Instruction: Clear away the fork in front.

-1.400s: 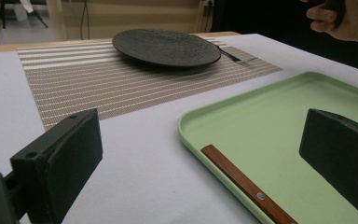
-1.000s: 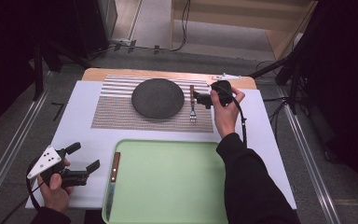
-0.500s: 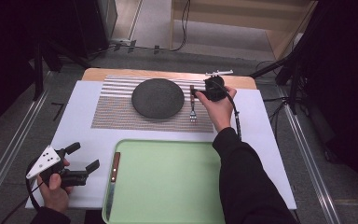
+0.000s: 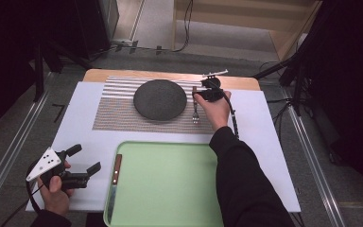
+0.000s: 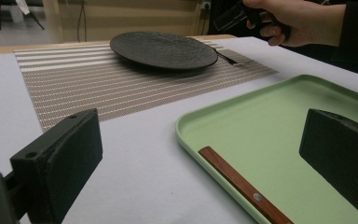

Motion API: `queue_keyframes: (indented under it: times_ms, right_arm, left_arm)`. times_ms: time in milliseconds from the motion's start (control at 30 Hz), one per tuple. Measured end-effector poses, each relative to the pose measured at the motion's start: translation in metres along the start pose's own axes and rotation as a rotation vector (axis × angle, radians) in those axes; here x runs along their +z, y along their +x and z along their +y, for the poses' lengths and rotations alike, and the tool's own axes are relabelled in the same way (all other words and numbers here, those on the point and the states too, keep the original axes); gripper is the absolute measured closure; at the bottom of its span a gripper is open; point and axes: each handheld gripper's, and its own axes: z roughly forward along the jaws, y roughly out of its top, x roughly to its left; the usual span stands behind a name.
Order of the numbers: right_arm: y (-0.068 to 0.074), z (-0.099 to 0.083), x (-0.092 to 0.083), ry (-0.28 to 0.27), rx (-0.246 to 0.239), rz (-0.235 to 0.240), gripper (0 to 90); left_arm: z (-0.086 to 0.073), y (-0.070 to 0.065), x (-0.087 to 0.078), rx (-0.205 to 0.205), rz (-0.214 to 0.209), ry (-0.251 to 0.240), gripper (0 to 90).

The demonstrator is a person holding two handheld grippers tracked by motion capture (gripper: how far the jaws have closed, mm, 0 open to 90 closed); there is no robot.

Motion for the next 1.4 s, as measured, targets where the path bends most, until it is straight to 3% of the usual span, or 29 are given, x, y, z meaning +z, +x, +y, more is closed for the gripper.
queue_keyframes:
  times_ms: [200,500,933,1300,1400]
  right_arm:
    - [0.002,0.002,0.009,0.039,0.009,0.005,56.5]
    - [0.004,0.003,0.022,0.105,0.044,-0.033,60.5]
    - [0.005,0.003,0.037,0.156,0.073,-0.034,65.4]
    - [0.006,0.001,0.046,0.196,0.081,-0.088,70.4]
    - [0.006,0.001,0.047,0.195,0.104,-0.092,71.9]
  left_arm:
    - [0.0,0.0,0.001,0.0,-0.002,-0.002,0.0]
    - [0.0,0.0,0.0,0.002,-0.005,-0.002,0.0]
    - [0.0,0.001,0.0,0.002,-0.013,-0.003,0.0]
    - [0.0,0.0,-0.001,0.001,-0.014,-0.006,0.0]
    - [0.0,0.0,-0.001,0.003,-0.014,-0.004,0.0]
